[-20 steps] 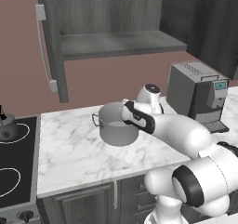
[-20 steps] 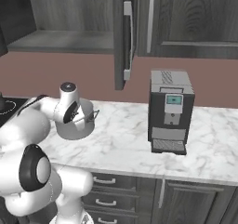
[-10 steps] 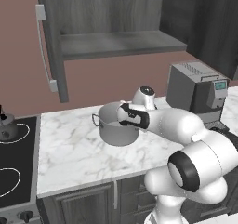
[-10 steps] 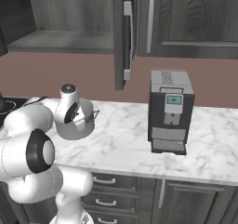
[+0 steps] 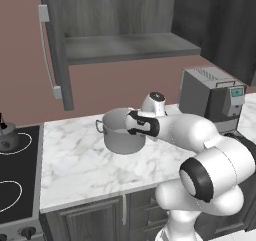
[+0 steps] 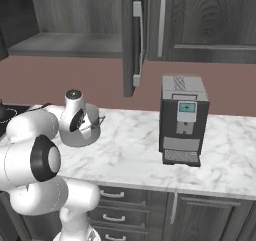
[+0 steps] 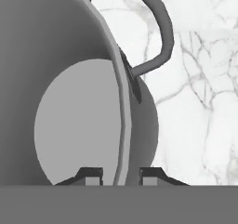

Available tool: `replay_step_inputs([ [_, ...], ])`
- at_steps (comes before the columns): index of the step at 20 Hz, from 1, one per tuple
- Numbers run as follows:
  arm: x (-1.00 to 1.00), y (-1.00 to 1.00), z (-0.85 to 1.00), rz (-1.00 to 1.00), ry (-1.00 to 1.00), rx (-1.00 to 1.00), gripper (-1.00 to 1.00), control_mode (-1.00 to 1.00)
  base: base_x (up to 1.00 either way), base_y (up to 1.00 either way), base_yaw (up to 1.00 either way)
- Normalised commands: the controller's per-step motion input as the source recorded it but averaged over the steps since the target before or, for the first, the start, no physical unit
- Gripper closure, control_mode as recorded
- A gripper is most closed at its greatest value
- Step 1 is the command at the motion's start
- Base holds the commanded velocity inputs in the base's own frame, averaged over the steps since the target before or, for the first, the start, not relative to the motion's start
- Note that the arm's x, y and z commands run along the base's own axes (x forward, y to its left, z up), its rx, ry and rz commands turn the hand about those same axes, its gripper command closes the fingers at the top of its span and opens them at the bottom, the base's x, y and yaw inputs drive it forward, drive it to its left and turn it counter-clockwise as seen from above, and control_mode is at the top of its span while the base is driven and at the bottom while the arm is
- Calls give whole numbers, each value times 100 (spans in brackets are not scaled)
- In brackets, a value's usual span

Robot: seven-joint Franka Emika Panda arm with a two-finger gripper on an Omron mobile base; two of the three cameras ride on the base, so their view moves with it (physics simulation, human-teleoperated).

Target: Pick the kettle from the cabinet and place it on a stove burner. Then pick the pot from the counter and place it on another stove burner. Finally, turn both burners on.

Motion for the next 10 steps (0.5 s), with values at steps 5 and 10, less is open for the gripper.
replay_step_inputs([
  [5,0,0,0,0,0,0,100,-100,0,0,0],
  [10,-2,0,17,0,0,-4,100,-100,0,0,0],
])
